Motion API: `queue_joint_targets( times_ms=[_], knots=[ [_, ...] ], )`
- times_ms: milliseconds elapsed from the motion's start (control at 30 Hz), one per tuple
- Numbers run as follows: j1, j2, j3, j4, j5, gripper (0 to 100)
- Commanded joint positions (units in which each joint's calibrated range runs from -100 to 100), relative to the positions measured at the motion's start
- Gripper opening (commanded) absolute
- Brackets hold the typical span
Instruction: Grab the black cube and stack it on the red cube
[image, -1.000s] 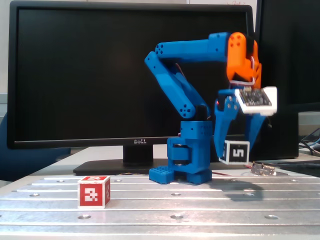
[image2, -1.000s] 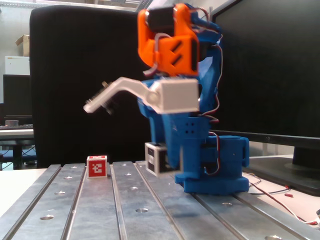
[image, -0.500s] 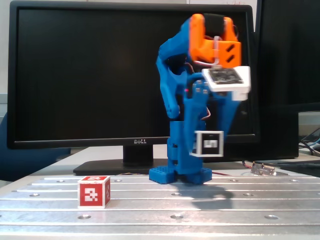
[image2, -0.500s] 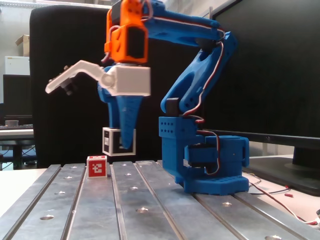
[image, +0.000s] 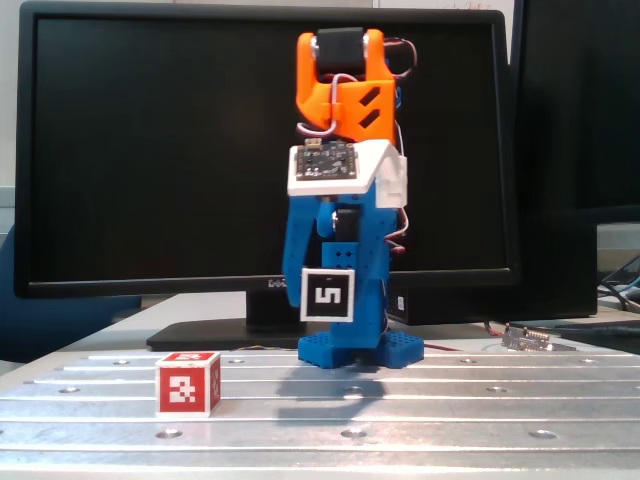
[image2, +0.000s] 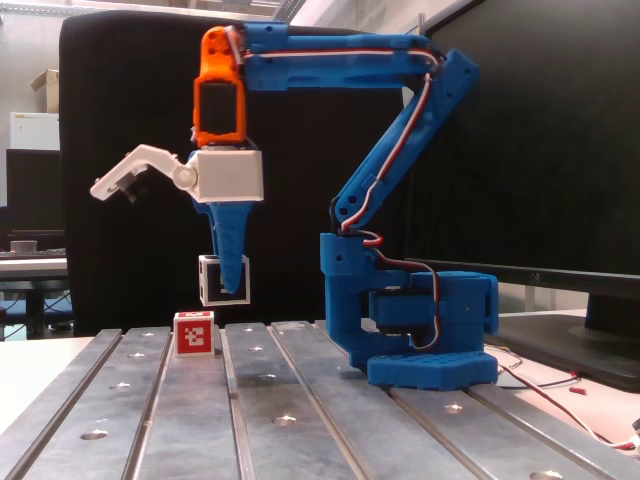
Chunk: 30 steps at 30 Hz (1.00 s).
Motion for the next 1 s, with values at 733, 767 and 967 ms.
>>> queue_joint_targets(
  times_ms=[733,767,967],
  knots=[
    [22.55,27.85,-32.13,0.15,16.48,13],
    [22.77,27.85,-32.13,0.15,16.54,13],
    [24.17,27.76,-31.50,0.07,16.59,13]
  ],
)
